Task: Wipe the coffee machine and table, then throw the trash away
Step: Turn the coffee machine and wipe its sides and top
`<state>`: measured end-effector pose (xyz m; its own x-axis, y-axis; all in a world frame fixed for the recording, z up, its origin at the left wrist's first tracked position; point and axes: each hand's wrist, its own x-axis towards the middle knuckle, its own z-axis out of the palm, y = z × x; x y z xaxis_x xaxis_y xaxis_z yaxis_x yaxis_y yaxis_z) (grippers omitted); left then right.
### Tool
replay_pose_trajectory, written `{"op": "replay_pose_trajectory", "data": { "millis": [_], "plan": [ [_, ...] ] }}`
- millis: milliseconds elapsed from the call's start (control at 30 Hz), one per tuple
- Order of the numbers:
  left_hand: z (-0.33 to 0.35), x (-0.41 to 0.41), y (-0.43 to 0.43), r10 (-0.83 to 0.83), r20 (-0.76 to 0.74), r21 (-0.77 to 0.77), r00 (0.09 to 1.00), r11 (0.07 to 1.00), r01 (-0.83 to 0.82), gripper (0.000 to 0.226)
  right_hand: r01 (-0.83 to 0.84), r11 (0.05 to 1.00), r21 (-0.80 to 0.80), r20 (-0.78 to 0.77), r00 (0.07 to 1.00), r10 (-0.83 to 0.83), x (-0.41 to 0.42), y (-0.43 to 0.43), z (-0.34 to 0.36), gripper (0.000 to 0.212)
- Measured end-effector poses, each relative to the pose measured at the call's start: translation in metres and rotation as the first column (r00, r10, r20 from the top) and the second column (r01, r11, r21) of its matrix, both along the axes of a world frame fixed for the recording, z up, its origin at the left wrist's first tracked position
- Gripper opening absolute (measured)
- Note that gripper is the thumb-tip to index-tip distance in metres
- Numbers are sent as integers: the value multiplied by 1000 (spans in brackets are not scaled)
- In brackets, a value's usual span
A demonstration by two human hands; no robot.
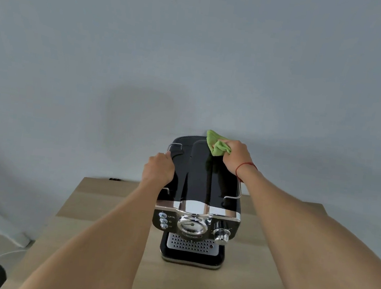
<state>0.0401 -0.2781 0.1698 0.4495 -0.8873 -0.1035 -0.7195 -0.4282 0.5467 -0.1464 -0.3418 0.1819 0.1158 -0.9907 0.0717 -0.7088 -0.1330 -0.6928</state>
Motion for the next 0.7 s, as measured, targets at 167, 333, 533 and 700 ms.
{"op": "replay_pose_trajectory", "data": {
  "millis": [167,333,533,700],
  "plan": [
    [0,13,-15,-13,-13,-8,1000,1000,12,52,9,1000,-6,21,1000,-8,11,-13,-3,53],
    [4,12,-13,-26,-26,-1,999,1000,26,47,12,1000,-1,-9,1000,-12,13,-14,-4,51],
    [12,7,-2,-18,-61,-2,998,1000,18,45,-60,997,-38,-341,939,43,24,8,-3,46],
    [21,5,9,7,-147,20,989,1000,-4,48,-133,990,-37,-470,877,100,34,61,8,44]
  ]
}}
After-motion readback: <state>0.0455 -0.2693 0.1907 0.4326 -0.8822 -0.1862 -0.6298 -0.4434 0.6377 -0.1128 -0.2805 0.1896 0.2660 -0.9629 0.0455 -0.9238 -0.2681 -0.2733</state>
